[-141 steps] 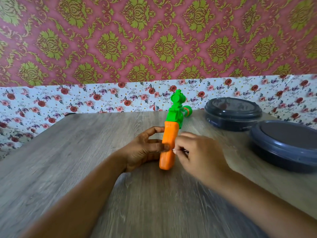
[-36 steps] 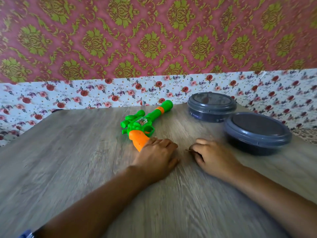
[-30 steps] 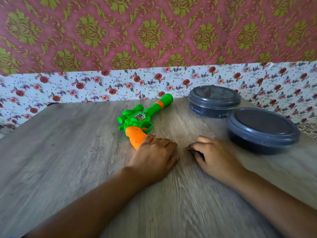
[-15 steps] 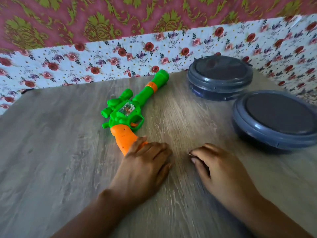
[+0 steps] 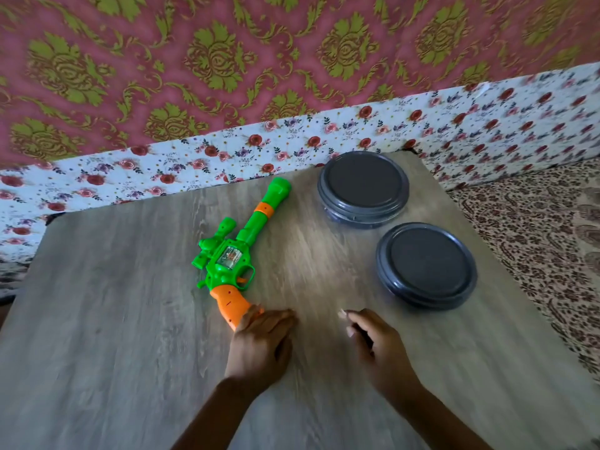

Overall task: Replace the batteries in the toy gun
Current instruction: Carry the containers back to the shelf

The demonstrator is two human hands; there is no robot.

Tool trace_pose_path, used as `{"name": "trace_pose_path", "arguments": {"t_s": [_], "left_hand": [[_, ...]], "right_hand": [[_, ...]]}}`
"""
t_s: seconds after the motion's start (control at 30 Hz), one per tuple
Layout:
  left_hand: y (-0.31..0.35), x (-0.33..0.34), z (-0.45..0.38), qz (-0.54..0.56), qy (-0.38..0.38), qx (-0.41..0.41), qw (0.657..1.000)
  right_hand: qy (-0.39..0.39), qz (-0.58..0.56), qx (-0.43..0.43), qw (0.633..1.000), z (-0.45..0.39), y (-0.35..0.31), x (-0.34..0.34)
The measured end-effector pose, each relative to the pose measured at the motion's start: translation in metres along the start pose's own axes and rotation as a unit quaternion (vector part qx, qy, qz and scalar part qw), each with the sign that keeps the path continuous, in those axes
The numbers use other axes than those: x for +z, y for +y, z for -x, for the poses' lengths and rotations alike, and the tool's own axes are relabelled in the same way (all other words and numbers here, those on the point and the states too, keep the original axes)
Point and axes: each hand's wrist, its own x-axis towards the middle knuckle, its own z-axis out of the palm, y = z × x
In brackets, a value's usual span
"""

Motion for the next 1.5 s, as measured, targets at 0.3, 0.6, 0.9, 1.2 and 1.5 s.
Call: {"name": "trace_pose_path", "arguments": {"t_s": [0.3,0.6,0.9,1.2,1.5], "left_hand": [[0.048,-0.008,-0.076,0.168,-0.096,-0.209,0.959],[0.059,0.036,-0.245,0.504,-0.009,-0.537,0.676],[0.081,0.048,-0.275,0.610,0.032,-0.550,0.569],[0.067,-0.018,-0.198,0.630,0.143,-0.458,0.611],[0.010,-0.107,-0.060,0.641,0.194,-0.439,0.598]], "right_hand": [[0.301,-0.197,0.258,0.897,-0.016,0.016,-0.077],[0.289,-0.296,0.396,0.820,-0.031,0.055,-0.100],[0.260,-0.395,0.466,0.748,-0.038,0.057,-0.103],[0.279,-0.416,0.441,0.745,-0.004,0.029,-0.096],[0.234,-0.404,0.446,0.763,0.033,-0.045,-0.039]]}}
